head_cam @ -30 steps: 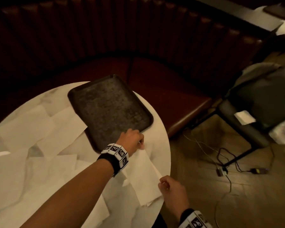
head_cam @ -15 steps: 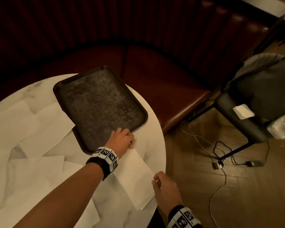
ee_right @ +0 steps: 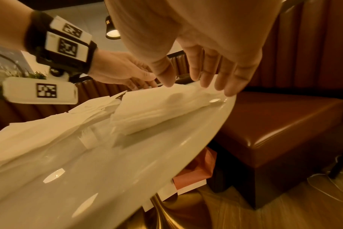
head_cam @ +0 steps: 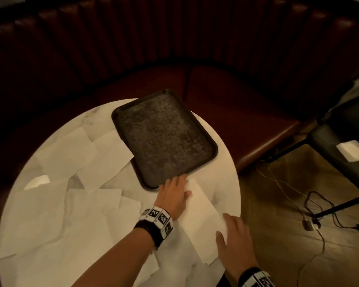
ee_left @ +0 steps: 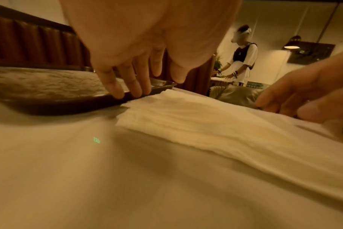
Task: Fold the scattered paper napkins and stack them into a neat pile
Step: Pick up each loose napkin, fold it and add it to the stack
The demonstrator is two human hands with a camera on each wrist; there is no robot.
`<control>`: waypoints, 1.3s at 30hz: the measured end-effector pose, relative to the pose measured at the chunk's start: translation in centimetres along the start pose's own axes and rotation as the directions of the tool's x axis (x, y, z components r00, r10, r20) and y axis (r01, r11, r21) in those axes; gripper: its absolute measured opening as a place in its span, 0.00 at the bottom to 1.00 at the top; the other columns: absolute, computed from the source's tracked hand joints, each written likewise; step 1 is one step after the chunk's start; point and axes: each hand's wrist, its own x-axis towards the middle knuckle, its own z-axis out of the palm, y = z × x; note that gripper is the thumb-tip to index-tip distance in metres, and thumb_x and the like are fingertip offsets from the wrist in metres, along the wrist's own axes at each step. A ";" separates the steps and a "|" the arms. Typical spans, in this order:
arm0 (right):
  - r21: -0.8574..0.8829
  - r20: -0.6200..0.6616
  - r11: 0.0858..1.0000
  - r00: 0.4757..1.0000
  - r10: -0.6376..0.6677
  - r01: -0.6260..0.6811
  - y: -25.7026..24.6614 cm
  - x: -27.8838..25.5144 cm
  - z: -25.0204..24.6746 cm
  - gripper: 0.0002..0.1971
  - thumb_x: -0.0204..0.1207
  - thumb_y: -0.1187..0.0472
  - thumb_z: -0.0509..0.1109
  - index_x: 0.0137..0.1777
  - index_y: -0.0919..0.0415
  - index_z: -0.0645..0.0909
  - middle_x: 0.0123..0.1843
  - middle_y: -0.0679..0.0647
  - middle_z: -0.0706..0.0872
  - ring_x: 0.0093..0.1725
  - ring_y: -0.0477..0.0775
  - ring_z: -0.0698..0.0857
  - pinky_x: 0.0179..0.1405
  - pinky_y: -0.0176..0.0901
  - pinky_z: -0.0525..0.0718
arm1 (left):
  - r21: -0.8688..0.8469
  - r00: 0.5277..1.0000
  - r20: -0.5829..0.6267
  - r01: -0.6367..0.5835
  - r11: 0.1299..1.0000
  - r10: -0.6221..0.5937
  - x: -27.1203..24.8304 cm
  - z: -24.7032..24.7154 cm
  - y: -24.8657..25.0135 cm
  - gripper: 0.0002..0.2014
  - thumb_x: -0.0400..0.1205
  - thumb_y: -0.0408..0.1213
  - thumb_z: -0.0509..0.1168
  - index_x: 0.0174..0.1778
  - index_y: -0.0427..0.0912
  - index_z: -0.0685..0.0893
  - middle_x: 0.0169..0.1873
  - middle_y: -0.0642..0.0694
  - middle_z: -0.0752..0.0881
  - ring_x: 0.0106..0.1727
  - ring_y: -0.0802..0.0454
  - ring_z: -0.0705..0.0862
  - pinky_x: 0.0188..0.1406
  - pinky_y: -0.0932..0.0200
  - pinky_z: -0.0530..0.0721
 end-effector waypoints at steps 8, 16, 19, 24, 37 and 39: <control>-0.178 -0.006 0.984 1.000 -0.012 0.011 -0.6 0.5 0.7 0.34 0.69 0.42 0.57 0.70 0.62 0.74 0.61 0.66 0.83 0.54 0.69 0.83 0.55 0.60 0.82 | -0.288 0.971 -0.188 0.088 0.953 -0.147 -7.7 -2.7 -6.2 0.20 0.86 0.41 0.56 0.76 0.48 0.67 0.71 0.49 0.73 0.70 0.49 0.72 0.71 0.53 0.69; -0.128 -0.012 0.965 0.973 -0.231 0.227 -10.5 4.8 0.5 0.25 0.70 0.58 0.75 0.68 0.60 0.77 0.60 0.64 0.84 0.58 0.72 0.79 0.61 0.62 0.77 | -0.471 0.739 -0.430 0.307 0.827 -0.519 -23.1 -2.2 -17.7 0.13 0.83 0.44 0.57 0.62 0.62 0.71 0.58 0.61 0.77 0.58 0.57 0.77 0.60 0.50 0.79; -0.001 0.035 0.923 0.922 -0.386 0.386 -16.7 9.4 2.1 0.24 0.73 0.63 0.73 0.69 0.64 0.75 0.62 0.65 0.83 0.63 0.68 0.80 0.66 0.57 0.77 | -0.508 0.624 -0.430 0.430 0.746 -0.653 -27.0 -0.8 -19.2 0.18 0.81 0.34 0.65 0.60 0.61 0.73 0.58 0.60 0.76 0.58 0.55 0.74 0.62 0.47 0.78; 0.076 0.093 0.970 0.967 -0.239 0.232 -27.7 16.0 3.9 0.26 0.78 0.54 0.69 0.71 0.69 0.73 0.67 0.67 0.82 0.68 0.67 0.79 0.68 0.50 0.74 | -0.380 0.722 -0.264 0.531 0.757 -0.639 -29.1 1.4 -18.2 0.19 0.80 0.44 0.66 0.67 0.61 0.75 0.73 0.55 0.71 0.73 0.48 0.68 0.71 0.47 0.72; 0.255 0.145 0.951 0.965 -0.218 0.176 -31.6 20.1 6.1 0.10 0.73 0.57 0.73 0.32 0.58 0.81 0.43 0.63 0.88 0.46 0.66 0.85 0.54 0.58 0.85 | -0.432 0.684 -0.317 0.513 0.742 -0.657 -28.1 -1.6 -16.3 0.13 0.84 0.46 0.61 0.64 0.65 0.73 0.74 0.61 0.66 0.75 0.59 0.59 0.73 0.56 0.62; 0.440 0.167 0.875 0.939 -0.300 0.201 -31.8 17.7 4.4 0.11 0.72 0.60 0.74 0.29 0.55 0.81 0.37 0.59 0.85 0.44 0.63 0.84 0.49 0.59 0.84 | -0.437 0.703 -0.346 0.465 0.770 -0.621 -27.0 -2.9 -16.1 0.12 0.85 0.46 0.59 0.63 0.65 0.74 0.73 0.62 0.66 0.73 0.62 0.58 0.68 0.60 0.59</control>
